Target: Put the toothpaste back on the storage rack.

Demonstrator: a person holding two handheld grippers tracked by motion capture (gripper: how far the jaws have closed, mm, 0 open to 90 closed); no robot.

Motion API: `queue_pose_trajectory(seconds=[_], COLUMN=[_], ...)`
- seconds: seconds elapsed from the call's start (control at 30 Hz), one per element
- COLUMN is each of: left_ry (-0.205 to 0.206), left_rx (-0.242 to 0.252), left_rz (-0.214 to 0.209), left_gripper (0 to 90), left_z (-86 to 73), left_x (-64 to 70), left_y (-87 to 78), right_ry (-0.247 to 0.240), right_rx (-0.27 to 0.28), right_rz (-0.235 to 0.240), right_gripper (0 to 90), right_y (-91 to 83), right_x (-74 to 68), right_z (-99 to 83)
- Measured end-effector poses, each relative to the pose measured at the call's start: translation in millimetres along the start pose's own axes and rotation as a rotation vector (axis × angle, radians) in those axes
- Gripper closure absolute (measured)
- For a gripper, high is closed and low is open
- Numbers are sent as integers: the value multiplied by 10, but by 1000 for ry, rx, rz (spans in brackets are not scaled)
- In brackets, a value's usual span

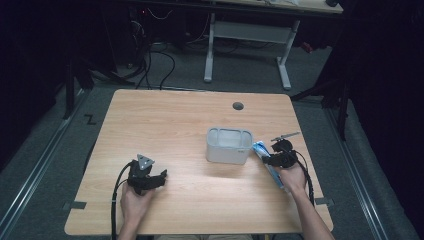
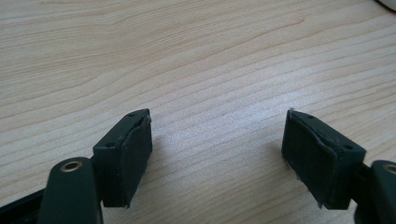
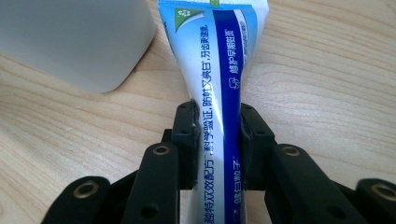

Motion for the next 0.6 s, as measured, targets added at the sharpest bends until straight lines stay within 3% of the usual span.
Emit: queue_pose_trajectory(seconds=[0.6], left_ry=[2], left_rx=[-1], left_rz=[-3], left_gripper=[252], left_z=[-6], left_x=[2], left_y=[-6], right_ry=[2], right_rx=[101], right_rz=[16], right_gripper=[717], right_y=[-373], right_x=[35], right_z=[-61])
Point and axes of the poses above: each handheld gripper's, and its own axes: y roughly forward along the jaws, z roughly out of its top, x roughly to its right, the point moved 6 cm from there along y, roughly forward along the jaws, and after that the axes turned 7 degrees about -x, right-handed, at the moved point
